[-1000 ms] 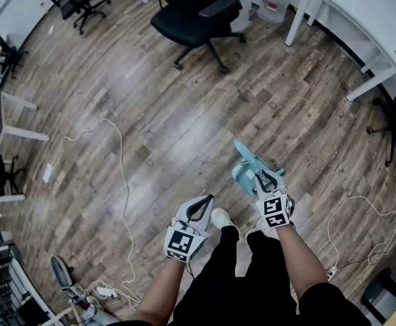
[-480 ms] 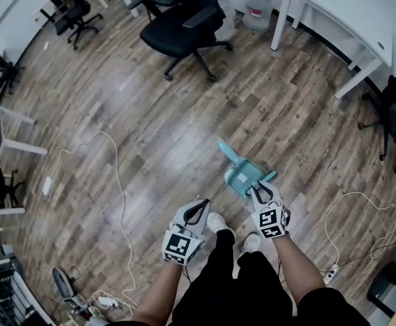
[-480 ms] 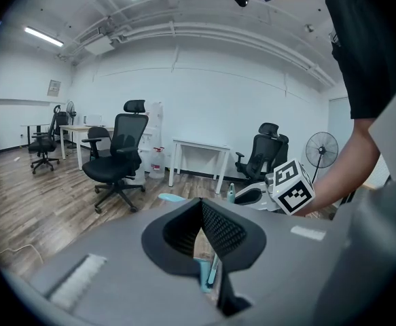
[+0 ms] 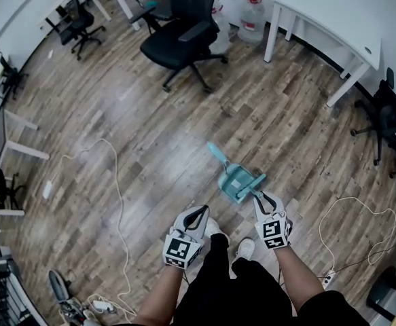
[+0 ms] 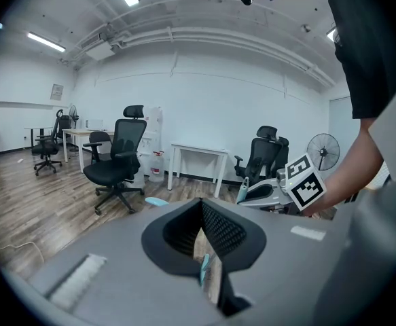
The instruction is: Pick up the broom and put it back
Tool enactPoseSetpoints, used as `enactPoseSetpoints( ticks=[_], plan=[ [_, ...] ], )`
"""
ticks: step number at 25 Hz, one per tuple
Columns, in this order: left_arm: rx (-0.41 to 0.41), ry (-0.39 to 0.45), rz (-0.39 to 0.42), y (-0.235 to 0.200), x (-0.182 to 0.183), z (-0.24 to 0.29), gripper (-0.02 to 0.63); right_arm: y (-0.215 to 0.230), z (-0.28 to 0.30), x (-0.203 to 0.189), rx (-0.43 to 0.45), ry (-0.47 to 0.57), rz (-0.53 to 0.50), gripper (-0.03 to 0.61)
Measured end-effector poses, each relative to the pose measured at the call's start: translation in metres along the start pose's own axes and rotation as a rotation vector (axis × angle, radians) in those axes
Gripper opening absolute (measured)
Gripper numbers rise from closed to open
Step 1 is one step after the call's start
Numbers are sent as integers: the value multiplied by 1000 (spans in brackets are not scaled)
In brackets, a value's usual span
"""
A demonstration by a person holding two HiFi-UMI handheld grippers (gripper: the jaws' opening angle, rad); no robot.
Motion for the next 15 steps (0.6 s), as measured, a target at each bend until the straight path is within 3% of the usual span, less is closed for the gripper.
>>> enactPoseSetpoints(
  ticks=[15],
  plan=[
    [22,72,26,59,28,-29,20,6,-100,29,44,139,-7,89]
  ],
)
Point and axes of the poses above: the fingertips, and each gripper's own axes: z forward along the fingers, y to its right, x out of its top, the point moved 1 cm from there along -z, backward along the fingers, and after that the axes turned 13 degrees about -y, right-handed, at the moved point
